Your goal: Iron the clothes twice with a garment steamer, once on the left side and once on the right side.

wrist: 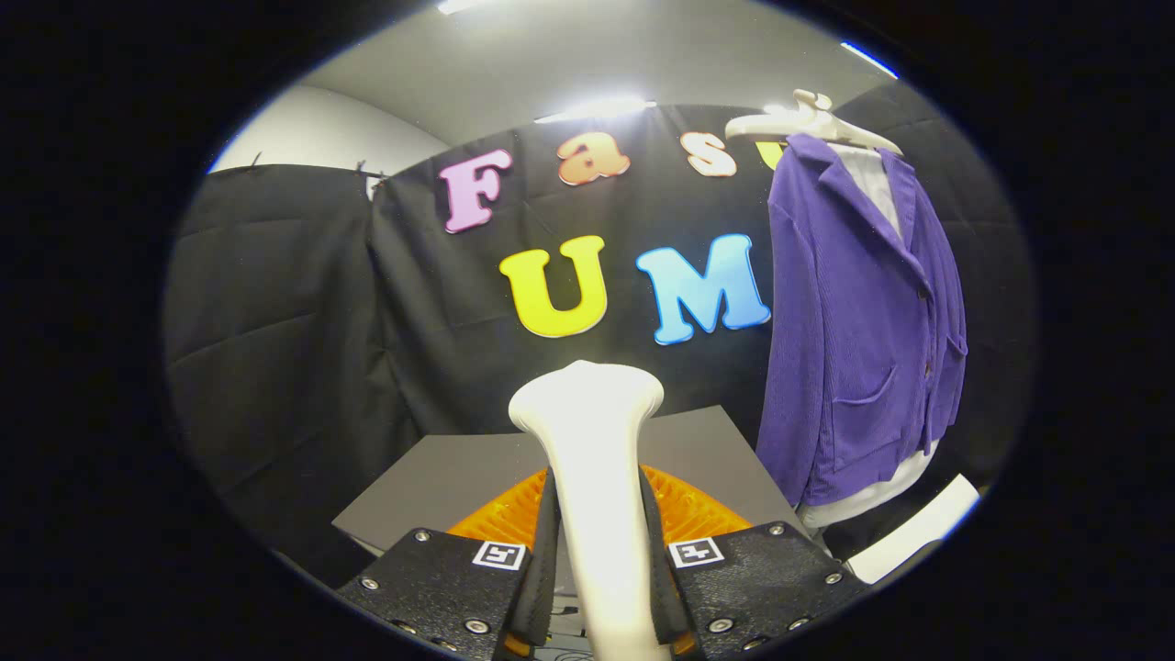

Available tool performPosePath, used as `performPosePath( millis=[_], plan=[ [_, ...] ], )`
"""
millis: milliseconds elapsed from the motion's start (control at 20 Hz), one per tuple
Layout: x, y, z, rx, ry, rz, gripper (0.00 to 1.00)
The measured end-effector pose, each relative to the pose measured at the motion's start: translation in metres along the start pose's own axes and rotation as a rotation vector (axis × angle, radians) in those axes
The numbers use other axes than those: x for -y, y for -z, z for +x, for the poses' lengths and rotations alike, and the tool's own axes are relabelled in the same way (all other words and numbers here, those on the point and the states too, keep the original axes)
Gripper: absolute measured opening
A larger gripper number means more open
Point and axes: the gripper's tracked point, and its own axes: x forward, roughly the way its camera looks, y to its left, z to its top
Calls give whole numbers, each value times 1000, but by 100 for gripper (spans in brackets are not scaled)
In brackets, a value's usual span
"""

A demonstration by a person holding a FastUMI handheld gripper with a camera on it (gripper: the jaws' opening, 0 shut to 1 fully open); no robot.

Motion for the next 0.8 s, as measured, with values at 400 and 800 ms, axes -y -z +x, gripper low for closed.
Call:
performPosePath(
  millis=[400,800],
  plan=[
    [38,19,-127,127,8,-91,42],
    [108,11,-189,269,79,-76,42]
  ],
)
